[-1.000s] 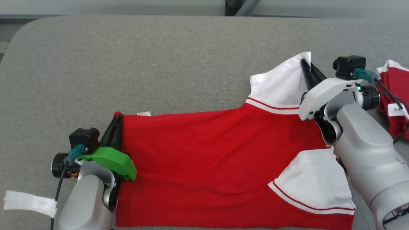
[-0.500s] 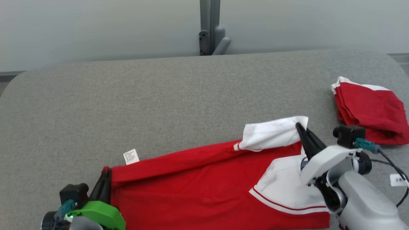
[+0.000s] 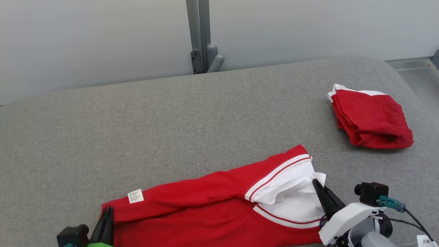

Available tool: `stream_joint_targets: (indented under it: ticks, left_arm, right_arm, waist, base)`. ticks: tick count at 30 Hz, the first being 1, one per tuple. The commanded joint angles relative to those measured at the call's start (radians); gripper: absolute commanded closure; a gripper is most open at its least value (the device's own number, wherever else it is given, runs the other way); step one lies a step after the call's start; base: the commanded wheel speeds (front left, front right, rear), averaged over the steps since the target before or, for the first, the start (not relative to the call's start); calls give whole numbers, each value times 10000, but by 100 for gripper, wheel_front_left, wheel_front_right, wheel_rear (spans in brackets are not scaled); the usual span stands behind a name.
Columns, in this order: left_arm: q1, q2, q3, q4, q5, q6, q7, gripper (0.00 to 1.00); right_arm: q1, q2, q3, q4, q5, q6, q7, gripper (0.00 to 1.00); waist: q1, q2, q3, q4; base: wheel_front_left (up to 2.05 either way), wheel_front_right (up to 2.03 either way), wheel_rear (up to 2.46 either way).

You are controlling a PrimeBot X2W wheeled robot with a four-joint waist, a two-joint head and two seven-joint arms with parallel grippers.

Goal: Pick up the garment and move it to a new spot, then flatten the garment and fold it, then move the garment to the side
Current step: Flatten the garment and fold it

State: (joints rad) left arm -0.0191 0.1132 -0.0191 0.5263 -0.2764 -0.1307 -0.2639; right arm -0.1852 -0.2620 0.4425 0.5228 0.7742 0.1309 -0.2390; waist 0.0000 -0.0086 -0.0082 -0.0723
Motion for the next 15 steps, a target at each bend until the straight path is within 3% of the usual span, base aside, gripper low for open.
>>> stream_joint_targets:
  ticks: [1,8,9,10,15]
  left_arm:
    - [174,18,90,-122,69,6,1,100]
    - [662,-162,132,-206,234,6,1,100]
    - [654,-166,197,-167,260,6,3,68]
    - [753,-186,371,14,387,13,3,0]
    - [1092,-371,794,-339,982,484,3,0]
  right_arm:
    - [181,18,-77,-112,-35,-8,-43,100]
    - [522,28,-284,-233,-322,-8,79,100]
    - [563,4,-234,-157,-420,-6,132,100]
    - [614,5,-333,-10,-608,-8,54,0]
    - [881,76,-965,406,-1034,-8,-138,0]
  waist:
    - [0,86,-56,-34]
    - [0,86,-117,-25]
    - [0,86,-117,-11]
    - [0,86,-117,17]
    - [0,86,-165,155]
  base:
    - [0,0,0]
    - [0,0,0]
    - [0,0,0]
    - [0,0,0]
    - [0,0,0]
